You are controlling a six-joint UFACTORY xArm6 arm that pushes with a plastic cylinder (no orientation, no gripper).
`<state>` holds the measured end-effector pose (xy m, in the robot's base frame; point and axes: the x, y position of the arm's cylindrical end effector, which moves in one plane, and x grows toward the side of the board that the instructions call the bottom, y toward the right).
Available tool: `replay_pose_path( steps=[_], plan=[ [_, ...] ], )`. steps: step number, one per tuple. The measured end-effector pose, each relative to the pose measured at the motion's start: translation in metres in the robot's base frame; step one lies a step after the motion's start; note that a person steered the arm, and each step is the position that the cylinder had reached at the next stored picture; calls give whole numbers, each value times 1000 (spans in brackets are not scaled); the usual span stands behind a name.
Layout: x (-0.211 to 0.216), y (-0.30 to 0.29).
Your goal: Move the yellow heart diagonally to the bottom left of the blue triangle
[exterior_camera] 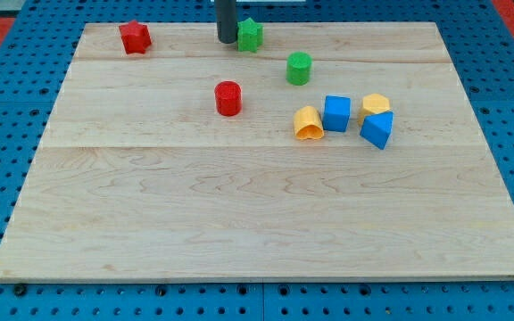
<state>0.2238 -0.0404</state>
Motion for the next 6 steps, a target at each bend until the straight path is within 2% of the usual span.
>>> replay_pose_path(
  steps=[1, 2, 3, 4, 5, 6],
  plan=[
    [-1, 70],
    [38, 64],
    [34, 169],
    [101, 148],
    [155, 100],
    [201, 81]
  ],
)
